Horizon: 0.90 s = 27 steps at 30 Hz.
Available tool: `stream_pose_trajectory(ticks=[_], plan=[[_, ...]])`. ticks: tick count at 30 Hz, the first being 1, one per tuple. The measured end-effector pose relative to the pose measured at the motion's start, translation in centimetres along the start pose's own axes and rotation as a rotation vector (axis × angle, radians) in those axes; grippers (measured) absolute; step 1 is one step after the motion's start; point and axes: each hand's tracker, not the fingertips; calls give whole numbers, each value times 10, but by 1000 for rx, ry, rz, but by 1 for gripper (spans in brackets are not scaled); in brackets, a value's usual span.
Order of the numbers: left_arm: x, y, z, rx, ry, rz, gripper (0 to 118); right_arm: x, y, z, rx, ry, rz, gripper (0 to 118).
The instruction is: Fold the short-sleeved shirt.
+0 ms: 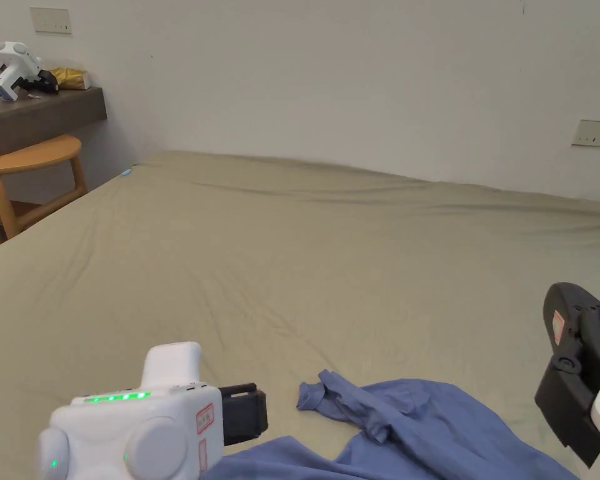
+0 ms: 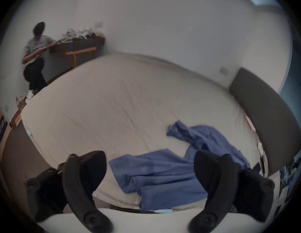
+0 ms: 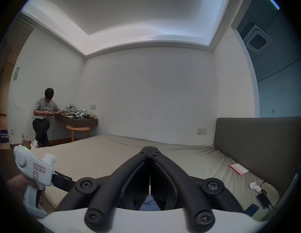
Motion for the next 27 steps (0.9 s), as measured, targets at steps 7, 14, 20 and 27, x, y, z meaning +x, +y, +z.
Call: stream_pose_trajectory(ticks=[7,14,20,27], plan=[[-30,-9,-100,-226,91,120,106,7,-10,-8,-19,21,-54,2],[-35,-42,-147,-417,167,116,107,15,-19,-19,-54,8,-20,2],[-15,-37,-133,-287,177,-7,64,27,-24,-28,-90,25,-44,2],[-5,-15,-125,-190,115,36,3,50,-42,-62,-205,109,31,38]])
